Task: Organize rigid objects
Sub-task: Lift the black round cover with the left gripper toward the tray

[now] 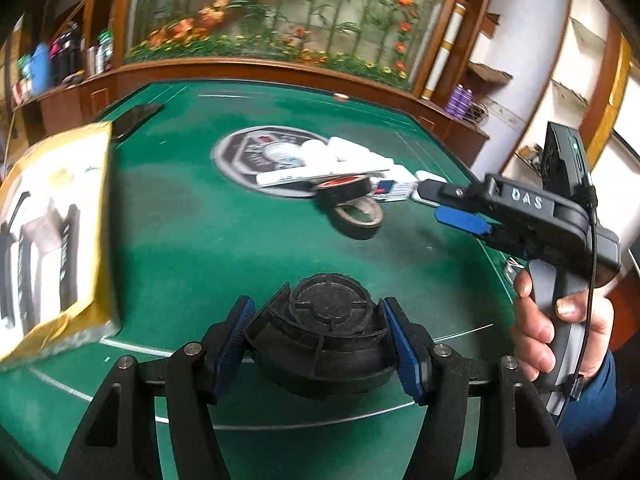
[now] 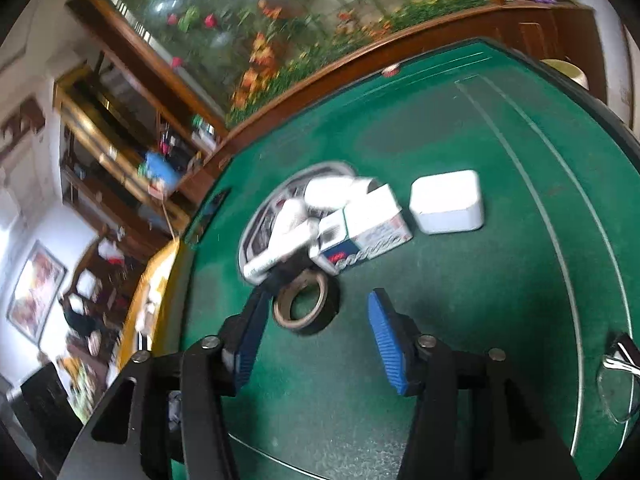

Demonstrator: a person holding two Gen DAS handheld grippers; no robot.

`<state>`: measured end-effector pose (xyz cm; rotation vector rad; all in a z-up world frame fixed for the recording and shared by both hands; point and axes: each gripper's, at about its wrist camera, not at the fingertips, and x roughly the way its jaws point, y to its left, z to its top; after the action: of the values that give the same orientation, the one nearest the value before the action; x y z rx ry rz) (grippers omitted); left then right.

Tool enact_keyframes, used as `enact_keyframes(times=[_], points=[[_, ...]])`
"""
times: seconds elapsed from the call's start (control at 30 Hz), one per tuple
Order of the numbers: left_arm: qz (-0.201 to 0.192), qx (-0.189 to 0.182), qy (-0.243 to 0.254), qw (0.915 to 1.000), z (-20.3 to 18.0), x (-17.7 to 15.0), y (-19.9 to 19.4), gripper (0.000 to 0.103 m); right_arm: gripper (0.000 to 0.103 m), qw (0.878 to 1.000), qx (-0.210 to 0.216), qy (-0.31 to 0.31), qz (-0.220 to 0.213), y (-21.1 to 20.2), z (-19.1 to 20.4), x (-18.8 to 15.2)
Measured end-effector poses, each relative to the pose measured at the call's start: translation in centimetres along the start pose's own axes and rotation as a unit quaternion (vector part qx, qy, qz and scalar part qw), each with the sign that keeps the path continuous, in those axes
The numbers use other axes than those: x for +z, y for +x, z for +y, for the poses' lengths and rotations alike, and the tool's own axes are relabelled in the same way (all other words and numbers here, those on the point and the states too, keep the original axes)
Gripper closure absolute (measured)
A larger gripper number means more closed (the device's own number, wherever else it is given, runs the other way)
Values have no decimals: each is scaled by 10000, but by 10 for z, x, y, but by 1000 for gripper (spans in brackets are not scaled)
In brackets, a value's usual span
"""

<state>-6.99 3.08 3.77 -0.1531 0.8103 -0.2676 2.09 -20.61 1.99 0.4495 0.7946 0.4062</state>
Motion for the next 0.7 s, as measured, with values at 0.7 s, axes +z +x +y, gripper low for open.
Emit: enact_keyframes(times=[0.7], points=[[-123,101,-354,9992,31,-9,-9,35,25,9837,-496,-1682,393,27,48,-29]])
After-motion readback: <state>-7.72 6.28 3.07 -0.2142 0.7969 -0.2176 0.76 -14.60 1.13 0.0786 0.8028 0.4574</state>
